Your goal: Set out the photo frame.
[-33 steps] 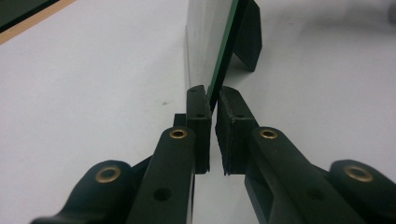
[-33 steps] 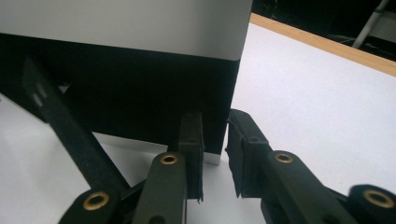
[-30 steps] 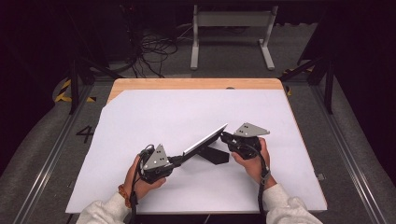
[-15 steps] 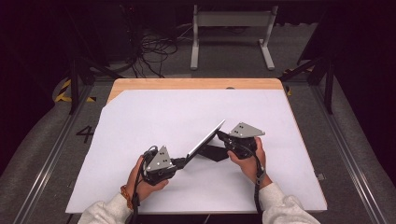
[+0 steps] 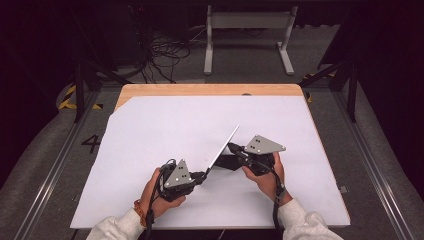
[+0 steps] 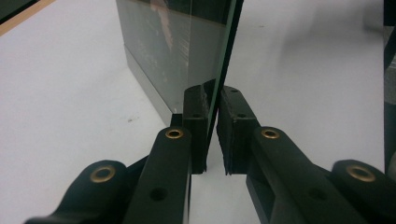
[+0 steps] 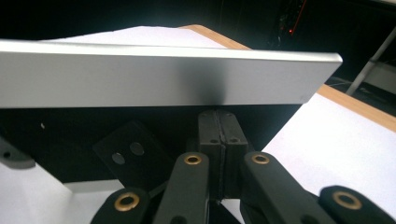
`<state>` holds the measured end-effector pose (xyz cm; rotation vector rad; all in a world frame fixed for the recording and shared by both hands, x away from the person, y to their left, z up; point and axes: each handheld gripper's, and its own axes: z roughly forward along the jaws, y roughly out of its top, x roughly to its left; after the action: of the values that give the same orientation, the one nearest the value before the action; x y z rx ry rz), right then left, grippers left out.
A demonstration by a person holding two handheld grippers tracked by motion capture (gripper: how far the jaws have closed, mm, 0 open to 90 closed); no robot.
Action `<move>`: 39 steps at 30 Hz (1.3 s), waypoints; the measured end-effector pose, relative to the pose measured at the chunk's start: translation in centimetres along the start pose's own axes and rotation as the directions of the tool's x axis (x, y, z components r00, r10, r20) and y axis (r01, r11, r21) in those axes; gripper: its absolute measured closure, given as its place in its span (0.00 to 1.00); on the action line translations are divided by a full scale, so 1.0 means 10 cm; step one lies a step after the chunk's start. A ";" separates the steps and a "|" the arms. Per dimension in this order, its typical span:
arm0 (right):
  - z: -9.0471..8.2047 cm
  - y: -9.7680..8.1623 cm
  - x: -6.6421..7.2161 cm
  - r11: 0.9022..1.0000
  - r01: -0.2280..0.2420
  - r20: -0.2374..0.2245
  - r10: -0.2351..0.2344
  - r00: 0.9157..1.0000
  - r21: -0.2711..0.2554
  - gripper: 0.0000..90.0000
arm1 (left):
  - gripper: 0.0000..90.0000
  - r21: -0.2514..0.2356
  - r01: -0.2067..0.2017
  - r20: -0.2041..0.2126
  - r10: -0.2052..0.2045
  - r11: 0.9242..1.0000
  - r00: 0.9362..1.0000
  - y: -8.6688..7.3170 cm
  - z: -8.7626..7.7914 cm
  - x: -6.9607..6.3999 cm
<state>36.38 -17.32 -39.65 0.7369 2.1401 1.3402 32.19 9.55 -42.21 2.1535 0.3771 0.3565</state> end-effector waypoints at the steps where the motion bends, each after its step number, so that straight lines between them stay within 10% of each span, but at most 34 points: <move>1: 0.00 0.00 -0.02 1.000 -0.009 -0.007 0.009 1.000 -0.002 1.00 | 0.91 -0.001 -0.005 0.000 0.005 1.000 1.000 0.01 0.01 -0.01; 39: 0.18 0.01 -0.14 0.999 -0.042 -0.013 0.042 0.999 0.021 1.00 | 0.87 -0.017 -0.007 0.018 0.007 1.000 1.000 0.17 0.27 -0.08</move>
<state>38.67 -17.07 -40.06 0.7878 2.1630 1.3498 32.71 6.30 -42.40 2.1406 0.3553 0.3435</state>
